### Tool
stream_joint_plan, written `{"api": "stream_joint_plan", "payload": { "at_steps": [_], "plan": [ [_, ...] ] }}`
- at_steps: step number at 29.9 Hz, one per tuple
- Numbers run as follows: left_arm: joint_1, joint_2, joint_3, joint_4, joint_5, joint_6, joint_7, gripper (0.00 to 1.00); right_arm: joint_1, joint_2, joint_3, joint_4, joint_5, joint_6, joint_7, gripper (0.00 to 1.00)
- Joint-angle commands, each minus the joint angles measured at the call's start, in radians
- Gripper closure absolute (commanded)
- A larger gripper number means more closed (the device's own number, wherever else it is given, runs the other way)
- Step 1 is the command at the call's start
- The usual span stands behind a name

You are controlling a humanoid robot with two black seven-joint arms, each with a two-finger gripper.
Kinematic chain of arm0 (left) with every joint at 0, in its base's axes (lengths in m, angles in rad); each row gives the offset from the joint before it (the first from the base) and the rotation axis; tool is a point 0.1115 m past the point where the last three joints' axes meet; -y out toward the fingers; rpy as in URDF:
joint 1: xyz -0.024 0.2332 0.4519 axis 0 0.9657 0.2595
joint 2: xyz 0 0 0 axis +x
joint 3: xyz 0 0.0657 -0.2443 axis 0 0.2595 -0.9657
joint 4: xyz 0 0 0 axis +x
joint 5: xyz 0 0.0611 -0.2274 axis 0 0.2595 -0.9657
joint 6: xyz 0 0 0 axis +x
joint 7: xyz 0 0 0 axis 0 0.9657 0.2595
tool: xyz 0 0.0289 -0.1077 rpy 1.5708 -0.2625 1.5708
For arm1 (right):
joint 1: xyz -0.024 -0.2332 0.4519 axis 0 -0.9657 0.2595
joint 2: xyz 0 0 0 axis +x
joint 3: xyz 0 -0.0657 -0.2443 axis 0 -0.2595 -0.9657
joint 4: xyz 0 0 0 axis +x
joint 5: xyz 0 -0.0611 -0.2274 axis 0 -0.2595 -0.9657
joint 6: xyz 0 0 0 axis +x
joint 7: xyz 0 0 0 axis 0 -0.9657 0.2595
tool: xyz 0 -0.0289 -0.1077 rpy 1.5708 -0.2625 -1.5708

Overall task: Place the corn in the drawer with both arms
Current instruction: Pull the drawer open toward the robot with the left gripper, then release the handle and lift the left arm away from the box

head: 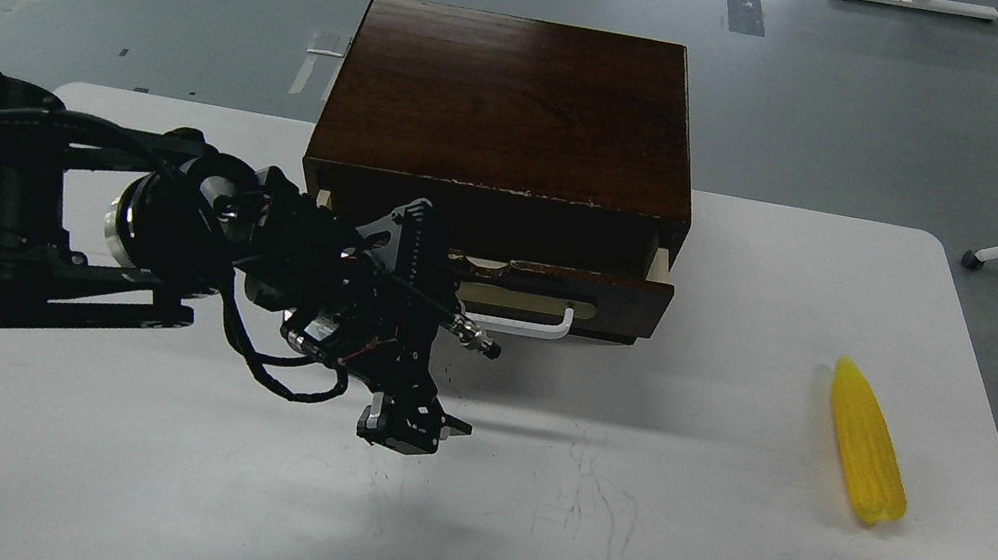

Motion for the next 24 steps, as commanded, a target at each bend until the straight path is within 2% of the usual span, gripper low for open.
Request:
{"api": "stream_joint_plan", "payload": {
  "at_steps": [1,6,9,12,16,19,21,24],
  "plan": [
    [-0.009,0.01,-0.007,-0.003,0.001,0.0,0.0,0.13,0.002,0.0,0.0,0.0,0.0,0.0,0.0,0.0],
    [-0.069,0.03,-0.025,-0.017,-0.012,0.0,-0.01,0.1,0.0,-0.001,0.0,-0.002,0.0,0.0,0.0,0.0],
    [-0.07,0.053,-0.163,-0.007,-0.202,0.0,-0.002,0.03,0.0,-0.023,-0.012,0.003,0.0,0.0,0.0,0.0],
    [-0.067,0.057,-0.274,0.04,-0.466,0.0,0.0,0.02,0.003,-0.038,-0.058,0.024,-0.013,0.0,0.002,0.0],
    [-0.066,0.065,-0.341,0.196,-0.874,0.0,-0.002,0.02,0.061,-0.089,-0.202,0.043,-0.097,0.0,0.002,0.0],
    [-0.061,0.067,-0.374,0.33,-1.139,0.0,0.0,0.02,0.132,-0.115,-0.313,0.059,-0.233,0.0,0.002,0.0],
    [-0.061,0.048,-0.378,0.463,-1.383,0.0,-0.002,0.02,0.195,-0.127,-0.409,0.084,-0.403,0.0,0.003,0.0],
    [-0.055,0.022,-0.378,0.581,-1.586,0.0,0.0,0.02,0.242,-0.165,-0.477,0.141,-0.549,0.0,0.003,0.0]
  ]
}}
